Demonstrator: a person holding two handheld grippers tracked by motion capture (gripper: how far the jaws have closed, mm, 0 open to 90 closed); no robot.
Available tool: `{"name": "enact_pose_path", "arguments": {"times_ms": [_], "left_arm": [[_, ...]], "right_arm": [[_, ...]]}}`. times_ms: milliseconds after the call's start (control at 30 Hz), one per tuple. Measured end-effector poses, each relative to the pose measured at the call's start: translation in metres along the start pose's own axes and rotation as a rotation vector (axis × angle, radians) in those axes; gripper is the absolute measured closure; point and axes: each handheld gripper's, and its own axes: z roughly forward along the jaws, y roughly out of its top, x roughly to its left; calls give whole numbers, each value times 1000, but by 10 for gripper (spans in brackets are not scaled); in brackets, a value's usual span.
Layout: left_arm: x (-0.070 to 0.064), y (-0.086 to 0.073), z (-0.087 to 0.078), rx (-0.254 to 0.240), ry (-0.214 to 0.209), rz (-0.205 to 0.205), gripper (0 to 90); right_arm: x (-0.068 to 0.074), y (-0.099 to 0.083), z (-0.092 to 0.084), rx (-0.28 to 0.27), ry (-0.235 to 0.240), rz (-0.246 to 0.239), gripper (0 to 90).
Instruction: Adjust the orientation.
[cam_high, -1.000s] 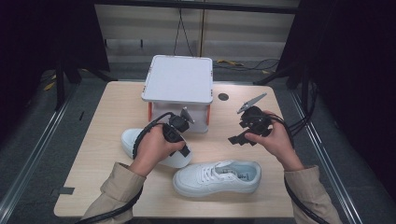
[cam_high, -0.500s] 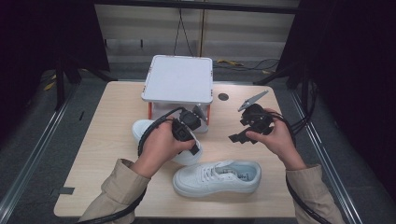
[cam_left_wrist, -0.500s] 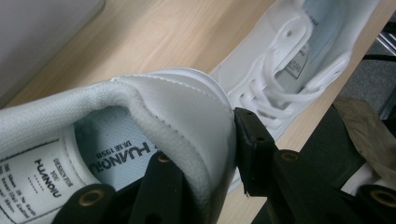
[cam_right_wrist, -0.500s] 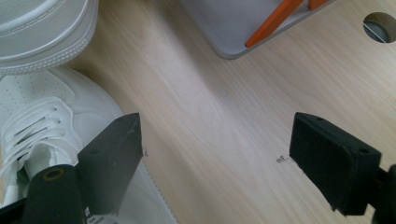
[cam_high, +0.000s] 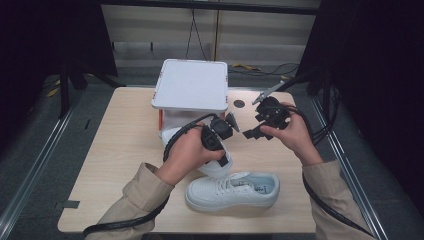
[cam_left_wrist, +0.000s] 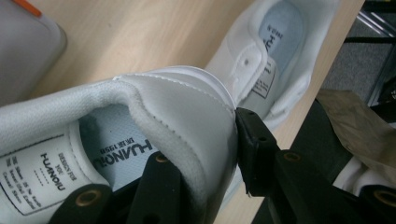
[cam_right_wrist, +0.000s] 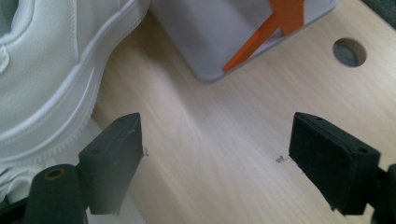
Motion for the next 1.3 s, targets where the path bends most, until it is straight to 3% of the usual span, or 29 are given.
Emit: {"name": "enact_pose_path", "arguments": {"times_ms": [100,200,300,467,533,667,900,1000,1167,1300], "left_arm": [[1,4,-1,7,20,21,717],[5,6,-1,0,20,30,718],[8,8,2,5,13,38,716],[19,9,15,5,0,67,707],[23,9,17,20,4,90,705],[29,5,19,18,-4,85,704],[36,-7,18,-1,13,90,701],[39,-9,18,2,14,95,702],[41,-12,20,-2,24,102,702],[43,-16,23,12,40,130,701]], "right_arm": [[-6,14,2,-28,-6,12,187],[-11,31,6,-49,9,38,195],[-13,43,9,-64,8,35,203],[-11,82,23,-67,21,6,241],[-9,94,29,-65,18,-29,274],[-5,114,40,-63,22,-65,319],[-8,120,60,-64,42,-58,420],[-10,118,63,-95,81,-28,454],[-9,119,64,-99,83,-38,481],[-8,119,65,-104,93,-29,491]]}}
